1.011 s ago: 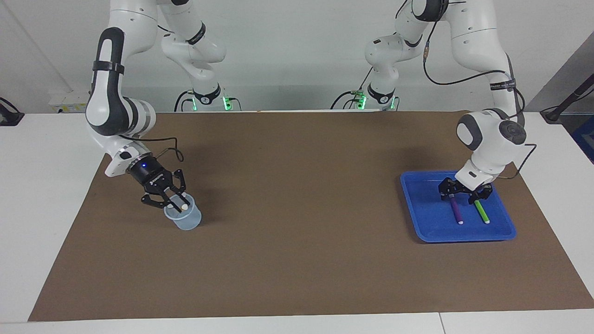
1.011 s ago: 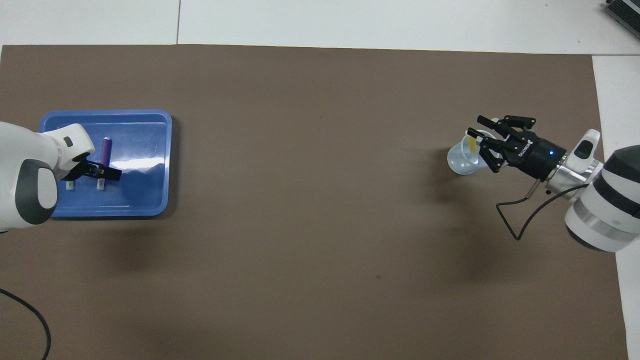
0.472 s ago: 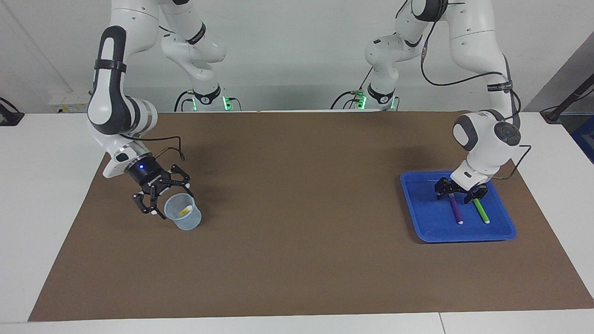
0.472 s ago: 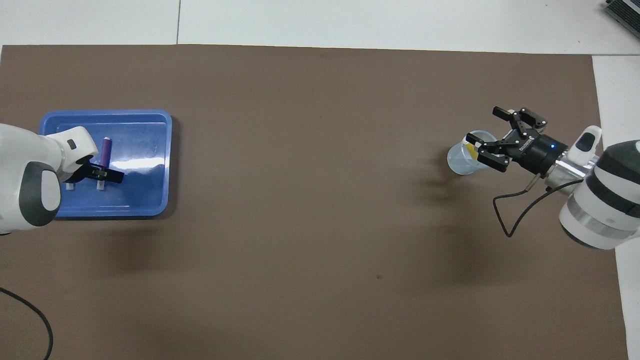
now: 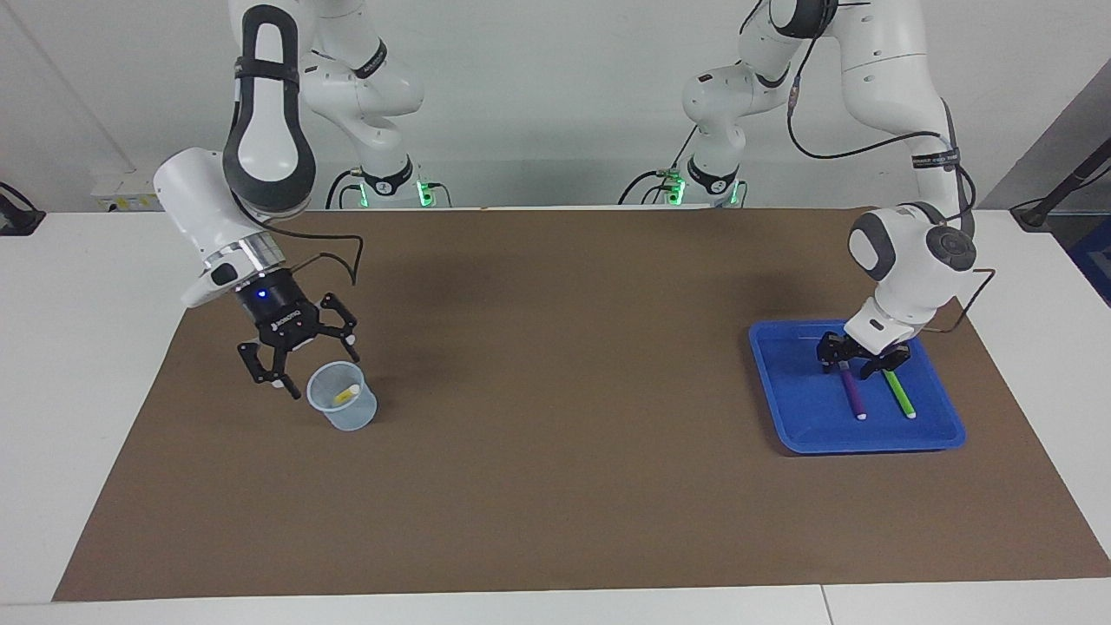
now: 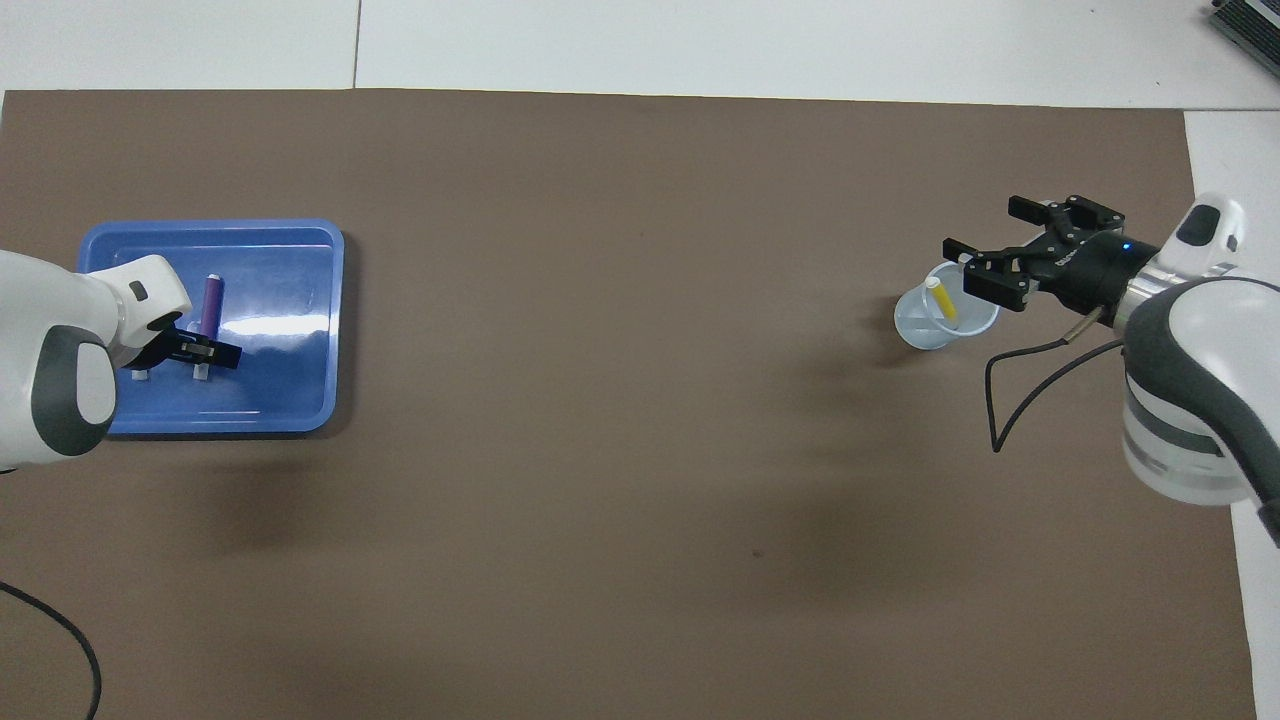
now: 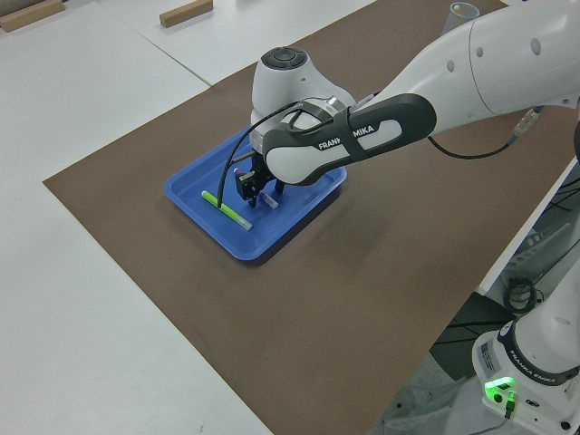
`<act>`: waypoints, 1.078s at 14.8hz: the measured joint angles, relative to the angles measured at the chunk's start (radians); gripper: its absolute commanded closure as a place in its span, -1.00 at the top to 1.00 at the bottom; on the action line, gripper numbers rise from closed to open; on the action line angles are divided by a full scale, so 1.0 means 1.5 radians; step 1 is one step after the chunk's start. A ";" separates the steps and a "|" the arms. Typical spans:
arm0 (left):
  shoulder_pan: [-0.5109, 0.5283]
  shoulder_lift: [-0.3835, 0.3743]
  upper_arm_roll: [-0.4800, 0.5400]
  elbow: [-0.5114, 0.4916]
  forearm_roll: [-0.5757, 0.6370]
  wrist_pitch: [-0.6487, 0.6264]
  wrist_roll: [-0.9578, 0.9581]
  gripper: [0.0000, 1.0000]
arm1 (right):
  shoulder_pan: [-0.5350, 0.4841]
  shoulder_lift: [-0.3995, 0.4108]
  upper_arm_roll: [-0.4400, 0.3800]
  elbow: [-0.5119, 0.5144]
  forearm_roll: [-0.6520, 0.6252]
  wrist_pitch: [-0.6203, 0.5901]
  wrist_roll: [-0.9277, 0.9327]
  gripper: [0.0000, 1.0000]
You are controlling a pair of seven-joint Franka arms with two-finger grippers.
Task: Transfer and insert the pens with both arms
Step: 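Drop the yellow pen into the cup while the left gripper grasps purple pen, then carry the purple pen to center while the right gripper reaches toward it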
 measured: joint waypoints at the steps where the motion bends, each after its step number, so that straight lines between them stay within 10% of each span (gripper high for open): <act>1: -0.001 -0.002 -0.002 0.000 0.000 -0.003 -0.009 0.00 | -0.001 -0.003 -0.001 0.012 -0.077 -0.001 0.078 1.00; 6: -0.003 -0.007 -0.002 -0.002 0.000 -0.004 -0.025 -1.00 | 0.002 -0.005 0.003 0.092 -0.384 -0.131 0.429 1.00; 11: -0.005 -0.010 -0.003 -0.003 0.001 -0.005 -0.027 -1.00 | 0.048 -0.006 0.008 0.186 -0.498 -0.319 0.737 1.00; 16: -0.015 -0.019 -0.011 0.016 -0.007 -0.072 -0.037 -1.00 | 0.065 -0.006 0.006 0.183 -0.506 -0.333 0.830 1.00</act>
